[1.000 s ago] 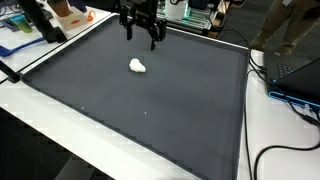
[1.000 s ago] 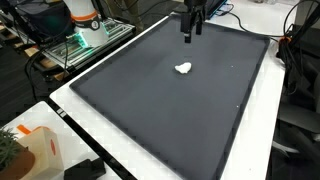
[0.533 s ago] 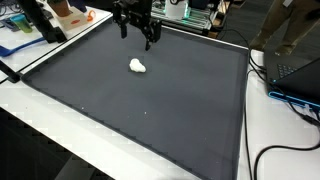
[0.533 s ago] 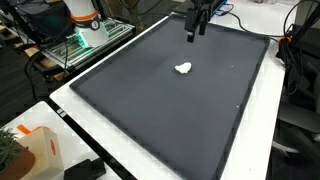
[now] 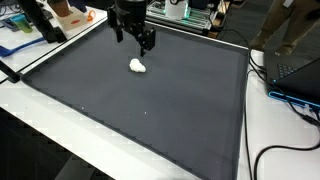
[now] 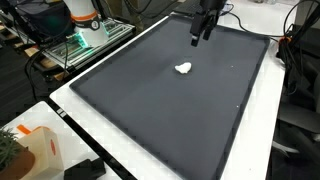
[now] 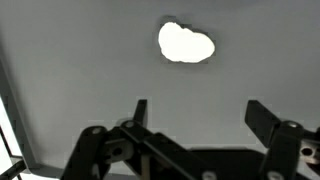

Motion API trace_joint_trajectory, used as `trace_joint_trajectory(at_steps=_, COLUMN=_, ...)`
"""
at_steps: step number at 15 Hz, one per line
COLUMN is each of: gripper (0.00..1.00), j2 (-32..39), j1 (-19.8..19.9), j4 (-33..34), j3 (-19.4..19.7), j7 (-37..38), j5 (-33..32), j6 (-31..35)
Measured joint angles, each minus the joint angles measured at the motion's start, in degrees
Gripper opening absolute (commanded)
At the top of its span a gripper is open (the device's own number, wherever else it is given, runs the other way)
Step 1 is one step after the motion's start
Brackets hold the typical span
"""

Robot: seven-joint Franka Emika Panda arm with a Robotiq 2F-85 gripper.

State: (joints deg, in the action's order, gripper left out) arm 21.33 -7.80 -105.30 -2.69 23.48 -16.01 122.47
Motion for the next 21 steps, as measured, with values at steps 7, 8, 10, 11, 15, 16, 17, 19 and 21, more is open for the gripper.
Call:
trace_joint_trajectory(at_steps=7, gripper=1.00, j2=5.74, j1=-0.47, j4=8.20, j3=0.46, j7=0.64, j5=1.50, j6=-5.12)
trace_joint_trajectory(at_steps=8, gripper=1.00, j2=6.11, j1=-0.47, j4=8.66, j3=0.49, j7=0.64, j5=1.57, j6=-5.21)
trace_joint_trajectory(at_steps=10, gripper=1.00, j2=6.32, j1=-0.52, j4=8.96, j3=0.55, j7=0.63, j5=1.58, j6=-5.27)
trace_joint_trajectory(at_steps=11, gripper=1.00, j2=6.32, j1=-0.60, j4=9.05, j3=0.67, j7=0.63, j5=1.58, j6=-5.27)
trace_joint_trajectory(at_steps=15, gripper=1.00, j2=7.33, j1=-1.07, j4=10.74, j3=1.48, j7=1.13, j5=1.58, j6=-5.63)
trace_joint_trajectory(at_steps=16, gripper=1.00, j2=7.89, j1=-1.25, j4=11.60, j3=1.79, j7=1.36, j5=1.58, j6=-6.12)
trace_joint_trajectory(at_steps=17, gripper=1.00, j2=8.56, j1=-1.40, j4=12.62, j3=2.06, j7=1.63, j5=1.58, j6=-6.99)
trace_joint_trajectory(at_steps=19, gripper=1.00, j2=10.20, j1=-1.74, j4=15.08, j3=2.45, j7=2.37, j5=1.58, j6=-9.25)
trace_joint_trajectory(at_steps=21, gripper=1.00, j2=12.03, j1=-2.09, j4=17.72, j3=2.68, j7=2.74, j5=1.58, j6=-11.69)
